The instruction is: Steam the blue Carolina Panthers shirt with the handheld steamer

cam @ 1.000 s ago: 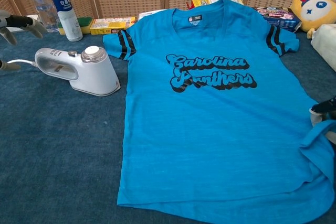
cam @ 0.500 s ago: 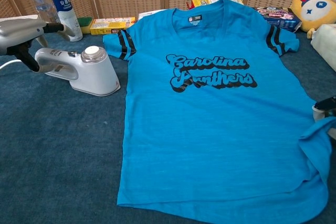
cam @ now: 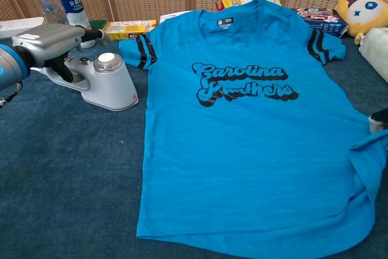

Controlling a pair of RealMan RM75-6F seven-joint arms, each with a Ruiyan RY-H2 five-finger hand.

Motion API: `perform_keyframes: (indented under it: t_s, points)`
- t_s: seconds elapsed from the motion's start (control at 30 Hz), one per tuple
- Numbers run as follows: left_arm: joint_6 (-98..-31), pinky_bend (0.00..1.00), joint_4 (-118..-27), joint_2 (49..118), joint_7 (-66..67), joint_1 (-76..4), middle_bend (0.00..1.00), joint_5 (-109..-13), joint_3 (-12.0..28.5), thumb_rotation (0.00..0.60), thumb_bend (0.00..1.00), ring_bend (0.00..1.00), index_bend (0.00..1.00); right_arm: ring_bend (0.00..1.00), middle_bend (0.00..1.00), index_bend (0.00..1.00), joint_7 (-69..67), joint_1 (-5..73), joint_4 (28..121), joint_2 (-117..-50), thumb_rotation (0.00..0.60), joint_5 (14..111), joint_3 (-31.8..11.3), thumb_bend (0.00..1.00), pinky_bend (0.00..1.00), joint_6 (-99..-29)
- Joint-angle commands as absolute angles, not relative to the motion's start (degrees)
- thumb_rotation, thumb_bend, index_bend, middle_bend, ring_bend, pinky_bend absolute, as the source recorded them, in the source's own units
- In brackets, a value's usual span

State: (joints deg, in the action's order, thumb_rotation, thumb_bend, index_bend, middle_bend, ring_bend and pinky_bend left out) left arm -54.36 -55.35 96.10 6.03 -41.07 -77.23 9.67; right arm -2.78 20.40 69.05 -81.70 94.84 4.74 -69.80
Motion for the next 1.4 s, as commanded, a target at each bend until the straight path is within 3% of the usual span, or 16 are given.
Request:
perform_keyframes:
  t_s: [0.03,0.23,0.37,0.57,0.7,1.2,1.4]
  points:
    - [-53.10,0.26,-53.05,97.76,5.43,-42.16,0.20,-76.91,9.86,0.600,0.33,0.12,0.14,0.59,0.55,0.60,-2.78,20.33,69.10,-81.58,0.600,94.70,4.76,0.57,0.70,-69.73]
    - [-51.16,0.26,-50.00,100.10,4.18,-43.29,0.22,-76.29,9.85,0.600,0.34,0.14,0.14,0.59,0.55,0.60,-2.86,20.18,69.21,-81.36,0.600,94.25,4.64,0.57,0.71,-69.66]
    - [-50.66,0.33,-47.58,101.79,3.52,-44.05,0.25,-76.22,9.95,0.600,0.36,0.18,0.15,0.59,0.55,0.60,-2.71,20.19,69.33,-81.25,0.600,94.10,4.58,0.57,0.71,-69.51]
    - [-51.06,0.49,-45.51,103.42,1.46,-44.38,0.40,-76.42,10.02,0.600,0.39,0.34,0.42,0.60,0.55,0.61,-2.66,20.09,69.66,-80.99,0.600,93.66,4.37,0.58,0.71,-69.48]
    - [-51.94,0.57,-45.28,103.31,-0.08,-44.00,0.49,-77.67,9.00,0.600,0.40,0.44,0.49,0.60,0.55,0.61,-2.66,20.05,69.97,-80.80,0.600,93.53,4.20,0.57,0.71,-69.62]
    - [-56.49,0.69,-47.49,100.78,-5.21,-41.44,0.69,-81.44,6.03,0.600,0.40,0.62,0.57,0.60,0.55,0.61,-2.71,20.02,70.82,-80.25,0.600,93.28,3.70,0.58,0.71,-70.08]
    - [-59.30,0.70,-50.52,98.31,-7.86,-39.87,0.70,-82.13,5.86,0.600,0.40,0.62,0.57,0.60,0.55,0.61,-2.52,20.02,71.12,-80.11,0.600,93.17,3.53,0.58,0.71,-70.16]
